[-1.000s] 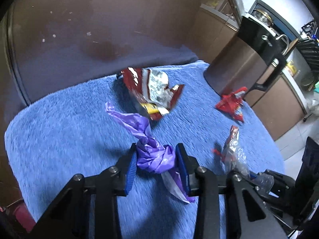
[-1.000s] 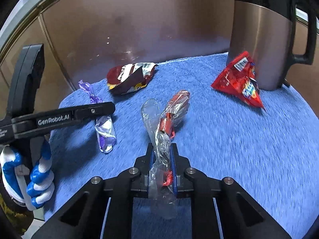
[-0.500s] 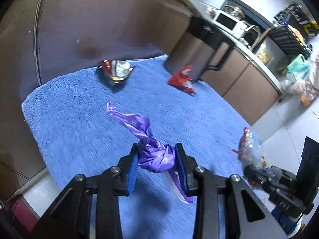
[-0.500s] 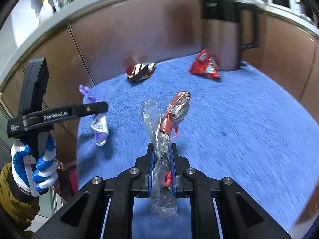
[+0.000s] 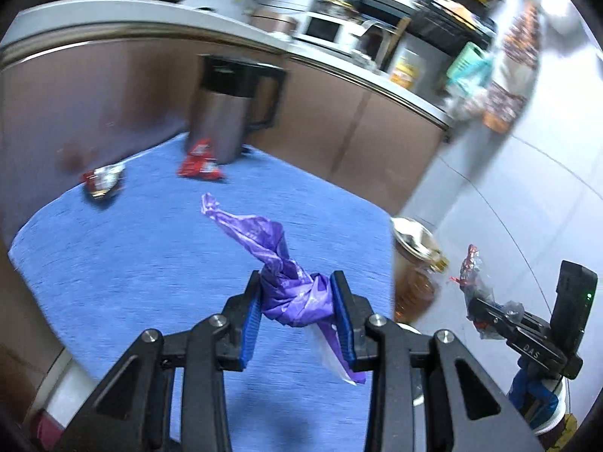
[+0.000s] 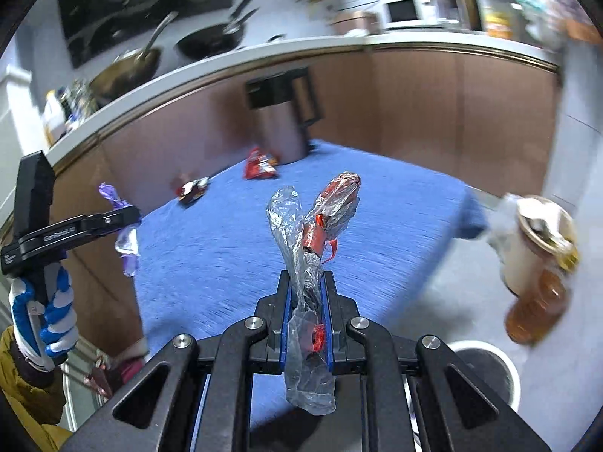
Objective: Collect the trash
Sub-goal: 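Carry the clear wrapper and purple candy wrapper in both grippers over the bin, then open both grippers over the bin to drop both wrappers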
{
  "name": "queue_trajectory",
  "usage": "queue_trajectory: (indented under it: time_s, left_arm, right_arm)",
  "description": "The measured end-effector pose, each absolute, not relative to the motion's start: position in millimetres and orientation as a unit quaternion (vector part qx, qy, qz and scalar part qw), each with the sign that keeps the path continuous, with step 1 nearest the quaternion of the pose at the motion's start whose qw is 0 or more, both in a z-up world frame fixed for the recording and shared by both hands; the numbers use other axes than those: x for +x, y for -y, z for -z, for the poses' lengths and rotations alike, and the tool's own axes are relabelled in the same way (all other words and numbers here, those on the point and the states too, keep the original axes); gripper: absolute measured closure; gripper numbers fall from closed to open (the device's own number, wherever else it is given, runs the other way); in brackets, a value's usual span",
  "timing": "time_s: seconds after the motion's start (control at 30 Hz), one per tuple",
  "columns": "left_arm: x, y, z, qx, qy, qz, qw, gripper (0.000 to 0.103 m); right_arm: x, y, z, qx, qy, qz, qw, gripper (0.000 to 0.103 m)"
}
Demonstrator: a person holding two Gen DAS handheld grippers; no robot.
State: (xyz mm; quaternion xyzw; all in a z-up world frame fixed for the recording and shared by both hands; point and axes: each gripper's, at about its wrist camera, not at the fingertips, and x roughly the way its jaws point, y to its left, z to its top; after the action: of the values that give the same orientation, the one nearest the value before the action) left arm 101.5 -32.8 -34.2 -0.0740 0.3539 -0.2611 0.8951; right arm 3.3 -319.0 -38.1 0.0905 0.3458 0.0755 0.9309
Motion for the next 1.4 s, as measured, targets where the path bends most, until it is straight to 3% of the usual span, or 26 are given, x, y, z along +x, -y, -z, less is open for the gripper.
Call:
queue_trajectory:
  time_s: [0.27, 0.67, 0.93, 1.0, 1.07, 1.4]
  left_arm:
    - [87.8, 172.4, 53.2, 0.011, -0.400, 0.345, 0.849, 0.070]
    - [93.5, 325.0, 135.3, 0.080, -0.469, 0.405, 0.781, 0.068]
    - [93.3, 367.7, 177.6, 0.102, -0.495, 0.422, 0.753, 0.064]
    - [92.1, 372.6, 182.2, 0.101, -0.498, 0.430, 0.747, 0.055]
    - [91.2, 375.2, 185.2, 0.101, -0.498, 0.434, 0.744, 0.052]
    - [88.2, 361.5, 172.8, 0.101, -0.484, 0.423, 0.760, 0.051]
  right_arm:
    - [-45.5, 410.4, 73.9, 0.152, -0.363, 0.017, 0.919, 0.089]
    - [-51.4, 498.9, 170.8, 0.237, -0.416, 0.090, 0.873, 0.086]
    - [-37.8, 520.4, 224.9, 0.255, -0.453, 0.118, 0.846, 0.084]
    - [-36.1, 525.6, 236.4, 0.258, -0.461, 0.125, 0.839, 0.075]
    - [-34.9, 529.4, 244.9, 0.258, -0.469, 0.133, 0.834, 0.069]
    - [-41.1, 533.4, 251.8, 0.258, -0.476, 0.147, 0.828, 0.066]
